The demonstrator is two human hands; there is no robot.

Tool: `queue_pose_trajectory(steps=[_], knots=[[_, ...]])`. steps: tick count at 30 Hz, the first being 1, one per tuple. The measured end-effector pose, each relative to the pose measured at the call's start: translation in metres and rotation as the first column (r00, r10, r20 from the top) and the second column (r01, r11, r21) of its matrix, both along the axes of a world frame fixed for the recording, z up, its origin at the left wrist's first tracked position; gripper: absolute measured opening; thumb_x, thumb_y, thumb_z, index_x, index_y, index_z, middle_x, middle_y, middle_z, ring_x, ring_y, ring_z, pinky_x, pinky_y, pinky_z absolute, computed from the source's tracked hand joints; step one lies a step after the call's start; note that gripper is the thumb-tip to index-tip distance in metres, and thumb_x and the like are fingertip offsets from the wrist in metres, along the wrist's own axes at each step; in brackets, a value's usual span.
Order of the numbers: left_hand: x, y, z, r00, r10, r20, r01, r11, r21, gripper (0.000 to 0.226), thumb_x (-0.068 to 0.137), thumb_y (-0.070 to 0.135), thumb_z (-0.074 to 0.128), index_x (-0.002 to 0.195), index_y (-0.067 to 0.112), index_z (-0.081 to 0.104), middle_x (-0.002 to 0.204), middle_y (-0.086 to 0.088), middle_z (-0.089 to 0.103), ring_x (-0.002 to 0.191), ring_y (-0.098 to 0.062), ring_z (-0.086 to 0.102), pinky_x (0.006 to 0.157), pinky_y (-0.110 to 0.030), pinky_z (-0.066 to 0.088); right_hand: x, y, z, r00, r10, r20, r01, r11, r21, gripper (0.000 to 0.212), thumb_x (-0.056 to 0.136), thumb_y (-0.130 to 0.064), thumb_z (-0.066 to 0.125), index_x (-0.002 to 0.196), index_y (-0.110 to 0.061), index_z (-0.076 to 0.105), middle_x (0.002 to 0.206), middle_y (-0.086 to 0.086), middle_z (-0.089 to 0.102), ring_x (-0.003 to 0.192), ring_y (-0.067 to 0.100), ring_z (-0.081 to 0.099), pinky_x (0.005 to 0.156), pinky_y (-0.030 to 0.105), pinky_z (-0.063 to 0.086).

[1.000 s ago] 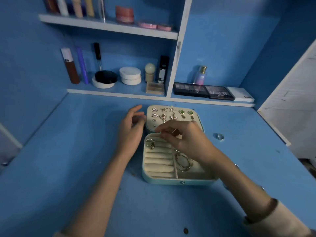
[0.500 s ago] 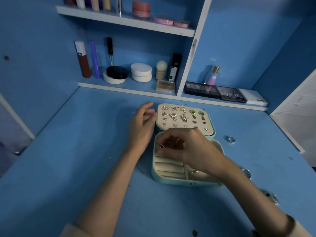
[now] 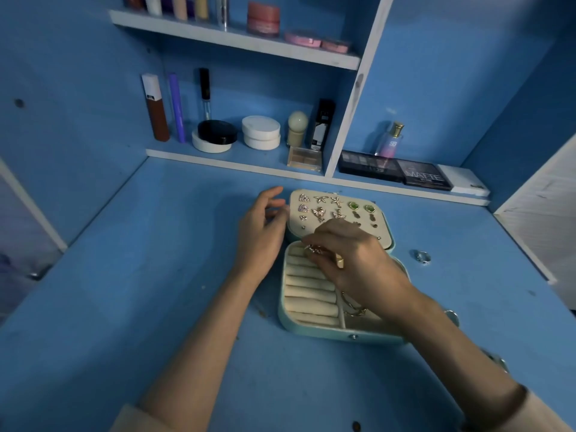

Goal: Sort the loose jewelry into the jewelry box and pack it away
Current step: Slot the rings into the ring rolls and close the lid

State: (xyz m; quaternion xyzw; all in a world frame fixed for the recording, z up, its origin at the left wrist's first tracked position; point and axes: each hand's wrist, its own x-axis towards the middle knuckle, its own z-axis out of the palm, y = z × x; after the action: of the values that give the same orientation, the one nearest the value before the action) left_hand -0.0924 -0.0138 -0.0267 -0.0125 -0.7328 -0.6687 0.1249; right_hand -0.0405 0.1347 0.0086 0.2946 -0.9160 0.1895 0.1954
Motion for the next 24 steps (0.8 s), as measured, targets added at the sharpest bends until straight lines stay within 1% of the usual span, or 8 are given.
queue_pose_trajectory(steps=[4, 9, 11, 14, 18, 21, 22, 24], knots=[[0.0, 0.0, 0.0, 1.0, -0.01, -0.001, 0.01, 1.0, 0.001, 0.032, 0.095, 0.01, 0.054, 0.126, 0.016, 0.057, 0.097, 0.013, 0.059, 0.085, 0.006, 0.056, 0.077, -0.009, 0.044, 0.001, 0.002, -0.003, 0.997, 0.069, -0.03, -0.069, 0.998, -0.002, 0.015, 0.081, -0.008, 0.064, 0.092, -0.005, 0.073, 0.088, 0.006, 0.063, 0.083, 0.012, 0.053, 0.077, 0.015, 0.041], [-0.001, 0.001, -0.001, 1.0, -0.004, -0.001, 0.004, 1.0, 0.024, 0.033, 0.094, 0.008, 0.055, 0.126, 0.014, 0.057, 0.096, 0.01, 0.059, 0.085, 0.003, 0.056, 0.077, -0.009, 0.043, 0.003, 0.001, -0.007, 0.992, 0.127, -0.004, -0.127, 0.992, -0.012, 0.019, 0.08, -0.004, 0.064, 0.096, -0.007, 0.074, 0.092, 0.005, 0.064, 0.087, 0.014, 0.054, 0.08, 0.021, 0.044], [-0.001, 0.001, 0.0, 1.0, -0.01, 0.005, 0.01, 1.0, 0.024, 0.033, 0.094, 0.008, 0.055, 0.126, 0.015, 0.057, 0.097, 0.009, 0.059, 0.085, 0.003, 0.056, 0.077, -0.009, 0.044, 0.003, 0.001, -0.005, 0.993, 0.117, 0.035, -0.115, 0.992, -0.05, 0.023, 0.078, -0.002, 0.065, 0.1, -0.007, 0.072, 0.088, 0.001, 0.064, 0.084, 0.008, 0.051, 0.08, 0.013, 0.041], [0.0, 0.0, 0.0, 1.0, -0.016, 0.003, 0.016, 1.0, 0.014, 0.033, 0.094, 0.009, 0.055, 0.126, 0.016, 0.056, 0.097, 0.011, 0.059, 0.087, 0.003, 0.056, 0.076, -0.006, 0.043, 0.003, 0.0, -0.001, 0.991, 0.09, 0.1, -0.08, 0.992, -0.095, 0.029, 0.077, 0.003, 0.067, 0.104, -0.008, 0.07, 0.082, -0.013, 0.053, 0.076, -0.004, 0.041, 0.078, 0.0, 0.033], [0.0, 0.0, 0.001, 1.0, -0.018, 0.004, 0.018, 1.0, 0.006, 0.033, 0.094, 0.008, 0.055, 0.126, 0.016, 0.057, 0.097, 0.011, 0.059, 0.088, 0.002, 0.056, 0.078, -0.009, 0.044, 0.003, -0.001, 0.001, 0.982, 0.086, 0.166, -0.064, 0.989, -0.132, 0.03, 0.077, 0.0, 0.07, 0.105, -0.011, 0.07, 0.081, -0.016, 0.053, 0.075, -0.011, 0.049, 0.075, 0.0, 0.035], [0.0, 0.0, 0.001, 1.0, -0.013, 0.002, 0.013, 1.0, 0.0, 0.032, 0.094, 0.008, 0.055, 0.125, 0.017, 0.057, 0.097, 0.011, 0.06, 0.087, 0.003, 0.056, 0.077, -0.008, 0.044, 0.006, 0.006, 0.009, 0.958, 0.106, 0.268, -0.045, 0.974, -0.223, 0.027, 0.081, -0.003, 0.069, 0.106, -0.014, 0.071, 0.09, -0.007, 0.067, 0.08, 0.0, 0.061, 0.078, 0.009, 0.045], [0.0, -0.001, 0.001, 1.0, -0.011, 0.003, 0.011, 1.0, 0.002, 0.032, 0.094, 0.008, 0.054, 0.124, 0.018, 0.057, 0.099, 0.01, 0.061, 0.088, 0.002, 0.057, 0.079, -0.011, 0.045, 0.007, 0.01, 0.013, 0.958, 0.101, 0.269, -0.034, 0.97, -0.243, 0.025, 0.082, -0.004, 0.067, 0.105, -0.014, 0.071, 0.092, -0.004, 0.069, 0.08, 0.005, 0.062, 0.077, 0.012, 0.047], [-0.001, 0.0, 0.0, 1.0, -0.015, 0.014, 0.015, 1.0, 0.018, 0.033, 0.094, 0.008, 0.054, 0.125, 0.019, 0.057, 0.101, 0.008, 0.062, 0.09, 0.0, 0.057, 0.083, -0.019, 0.047, 0.008, 0.029, 0.019, 0.978, 0.017, 0.209, 0.035, 0.969, -0.243, 0.02, 0.083, -0.003, 0.066, 0.098, -0.015, 0.072, 0.092, -0.003, 0.067, 0.077, 0.008, 0.06, 0.072, 0.012, 0.047]])
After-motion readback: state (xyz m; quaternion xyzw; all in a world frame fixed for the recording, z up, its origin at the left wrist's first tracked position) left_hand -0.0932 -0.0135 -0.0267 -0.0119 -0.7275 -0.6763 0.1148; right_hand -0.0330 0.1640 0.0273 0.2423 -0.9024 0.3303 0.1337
